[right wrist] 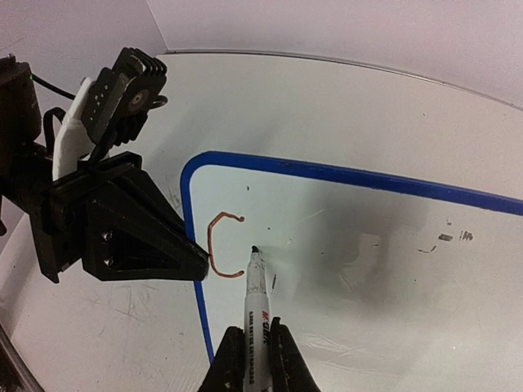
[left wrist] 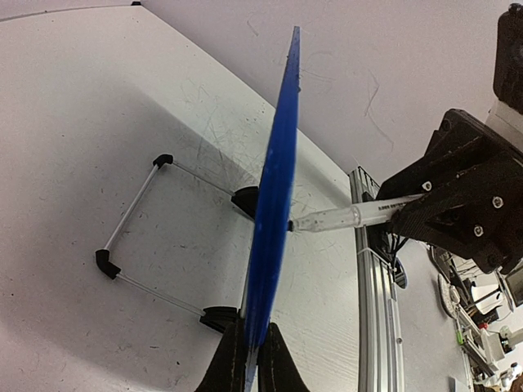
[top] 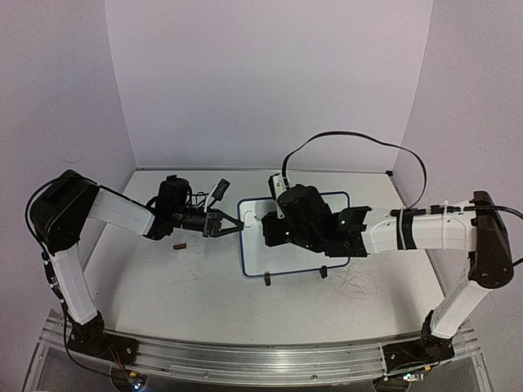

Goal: Write a sentence on the whiteboard

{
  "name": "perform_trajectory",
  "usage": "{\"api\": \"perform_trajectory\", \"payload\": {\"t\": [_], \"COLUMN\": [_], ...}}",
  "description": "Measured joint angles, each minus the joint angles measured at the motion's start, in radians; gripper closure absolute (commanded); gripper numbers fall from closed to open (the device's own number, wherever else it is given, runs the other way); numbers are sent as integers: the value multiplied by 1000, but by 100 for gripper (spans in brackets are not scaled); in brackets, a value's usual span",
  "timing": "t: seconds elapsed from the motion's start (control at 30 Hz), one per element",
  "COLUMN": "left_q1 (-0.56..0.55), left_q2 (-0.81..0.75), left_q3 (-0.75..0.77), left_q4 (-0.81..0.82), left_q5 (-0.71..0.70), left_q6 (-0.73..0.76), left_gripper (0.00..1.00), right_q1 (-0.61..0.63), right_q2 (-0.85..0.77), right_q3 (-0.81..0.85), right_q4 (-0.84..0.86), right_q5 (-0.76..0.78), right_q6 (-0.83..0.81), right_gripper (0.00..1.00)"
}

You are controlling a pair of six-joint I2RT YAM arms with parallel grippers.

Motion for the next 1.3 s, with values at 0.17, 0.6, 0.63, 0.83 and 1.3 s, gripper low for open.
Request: {"api": "perform_trajectory", "payload": {"t": [0.17, 0.6, 0.63, 0.83, 1.3], "left_q1": [0, 0, 0, 0, 0], "left_q2": [0, 0, 0, 0, 0], "left_q3": [0, 0, 0, 0, 0], "left_q4": [0, 0, 0, 0, 0], "left_q5": [0, -1, -1, -1, -1], "left_q6": [0, 0, 0, 0, 0], "left_gripper": [100, 100, 100, 100, 100], "right_q1": [0, 0, 0, 0, 0], "right_q2": [4, 6, 6, 6, 6], "right_q3": [0, 2, 2, 2, 0], "right_q4": [-7, -17, -17, -24, -37], "right_q5": [3, 2, 1, -5, -12], "right_q6": [0, 10, 11, 16, 38], "right_gripper": [100, 100, 100, 100, 100]}}
